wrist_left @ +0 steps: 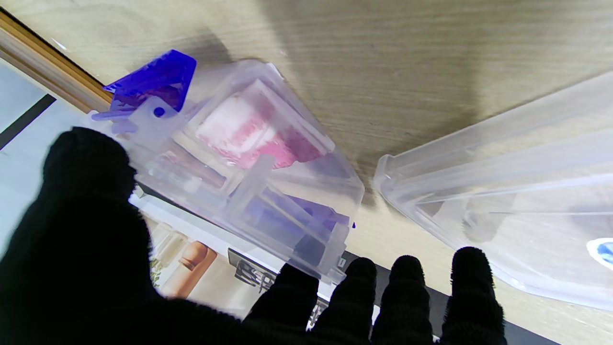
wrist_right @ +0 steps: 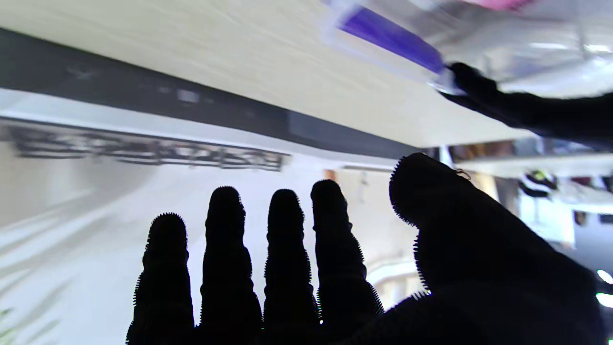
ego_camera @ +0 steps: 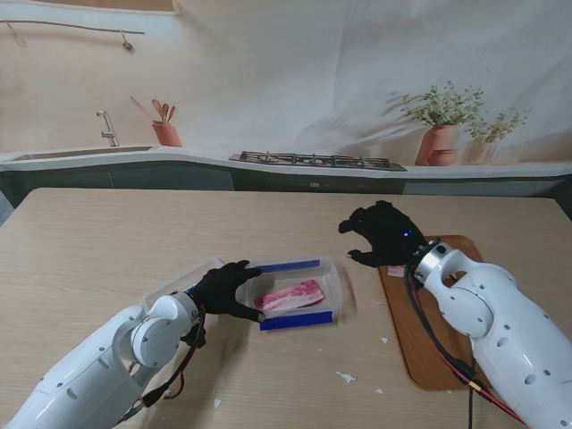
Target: Separate the bacon slices onto the tray
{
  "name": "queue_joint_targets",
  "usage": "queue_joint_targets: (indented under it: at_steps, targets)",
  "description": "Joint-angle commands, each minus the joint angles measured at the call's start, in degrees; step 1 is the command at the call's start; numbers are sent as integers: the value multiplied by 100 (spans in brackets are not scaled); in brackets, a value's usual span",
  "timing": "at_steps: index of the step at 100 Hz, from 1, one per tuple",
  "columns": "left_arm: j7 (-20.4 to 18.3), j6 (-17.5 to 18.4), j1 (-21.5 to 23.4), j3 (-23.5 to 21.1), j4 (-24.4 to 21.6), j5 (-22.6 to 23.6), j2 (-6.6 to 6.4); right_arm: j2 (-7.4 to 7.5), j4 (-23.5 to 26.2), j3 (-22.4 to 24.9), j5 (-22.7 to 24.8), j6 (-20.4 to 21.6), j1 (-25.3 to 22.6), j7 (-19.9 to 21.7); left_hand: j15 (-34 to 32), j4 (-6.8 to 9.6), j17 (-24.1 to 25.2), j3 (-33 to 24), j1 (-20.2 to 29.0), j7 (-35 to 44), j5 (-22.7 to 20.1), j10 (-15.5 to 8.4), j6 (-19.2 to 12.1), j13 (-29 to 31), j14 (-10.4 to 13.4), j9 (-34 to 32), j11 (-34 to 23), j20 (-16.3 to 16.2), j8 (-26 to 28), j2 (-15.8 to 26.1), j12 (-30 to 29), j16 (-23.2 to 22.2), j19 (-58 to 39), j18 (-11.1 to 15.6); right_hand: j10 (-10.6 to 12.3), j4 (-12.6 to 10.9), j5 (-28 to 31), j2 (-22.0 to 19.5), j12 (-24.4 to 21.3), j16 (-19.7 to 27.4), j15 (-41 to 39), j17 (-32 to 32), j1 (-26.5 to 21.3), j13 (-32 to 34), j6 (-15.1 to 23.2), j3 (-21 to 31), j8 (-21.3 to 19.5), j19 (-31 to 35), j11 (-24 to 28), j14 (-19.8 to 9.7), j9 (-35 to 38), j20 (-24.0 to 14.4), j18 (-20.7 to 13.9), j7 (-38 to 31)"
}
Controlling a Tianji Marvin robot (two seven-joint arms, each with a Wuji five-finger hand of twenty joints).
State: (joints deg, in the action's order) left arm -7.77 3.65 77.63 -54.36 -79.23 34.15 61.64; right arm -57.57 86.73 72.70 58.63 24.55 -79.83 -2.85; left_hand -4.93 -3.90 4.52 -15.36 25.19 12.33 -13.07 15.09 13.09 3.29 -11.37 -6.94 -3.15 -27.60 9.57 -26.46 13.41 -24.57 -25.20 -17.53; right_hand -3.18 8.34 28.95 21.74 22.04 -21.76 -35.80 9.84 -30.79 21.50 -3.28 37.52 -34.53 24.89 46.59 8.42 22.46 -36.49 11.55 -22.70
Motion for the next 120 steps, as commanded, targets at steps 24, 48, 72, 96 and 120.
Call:
queue_joint_targets:
  at_steps: [24, 48, 72, 96, 120]
  targets:
    - [-113, -18, 76, 17, 82, 34, -9, -285, 411, -948, -894, -651, 174, 787, 109, 112, 50, -643, 595, -123, 87, -549, 290, -188, 77, -103, -161, -56, -65, 13, -6, 48, 136, -13, -334, -285, 478, 80, 355, -379, -663, 405, -630, 619, -380, 484, -160, 1589, 288, 323, 514, 137, -66, -230]
    - [-121, -11, 74, 26, 72, 77, -18, -322, 213, -1523, -1685, -1177, 436, 1223, 115, 110, 54, -658, 595, -122, 84, -540, 293, -189, 78, -105, -160, -53, -66, 10, 0, 49, 151, -20, -508, -283, 557, 153, 380, -452, -852, 312, -821, 922, -555, 718, -165, 3015, 421, 414, 578, 617, -144, -284]
    - [-139, -7, 78, 22, 63, 100, -25, -346, -135, -2056, -2257, -1618, 840, 1592, 118, 106, 59, -665, 587, -124, 89, -549, 288, -190, 80, -104, -158, -52, -67, -3, 1, 48, 167, -17, -549, -299, 497, 85, 372, -435, -799, 200, -967, 809, -611, 742, -158, 2992, 430, 418, 481, 791, -156, -260]
    - [-154, -10, 85, 16, 55, 90, -27, -411, -522, -2499, -2548, -1893, 1184, 1624, 121, 105, 59, -677, 582, -124, 90, -534, 294, -191, 70, -99, -156, -56, -68, 1, 1, 48, 181, -17, -531, -321, 449, 1, 291, -339, -589, 124, -1131, 699, -643, 746, -101, 2813, 363, 393, 381, 1105, -182, -185]
    - [-153, -3, 84, 17, 55, 88, -26, -447, -741, -2807, -2726, -2070, 1391, 1692, 122, 105, 60, -681, 581, -128, 83, -539, 297, -192, 76, -102, -158, -60, -70, 1, 0, 48, 195, -21, -560, -321, 443, -42, 265, -334, -576, 106, -1183, 675, -676, 749, -87, 2814, 387, 410, 368, 1193, -181, -182]
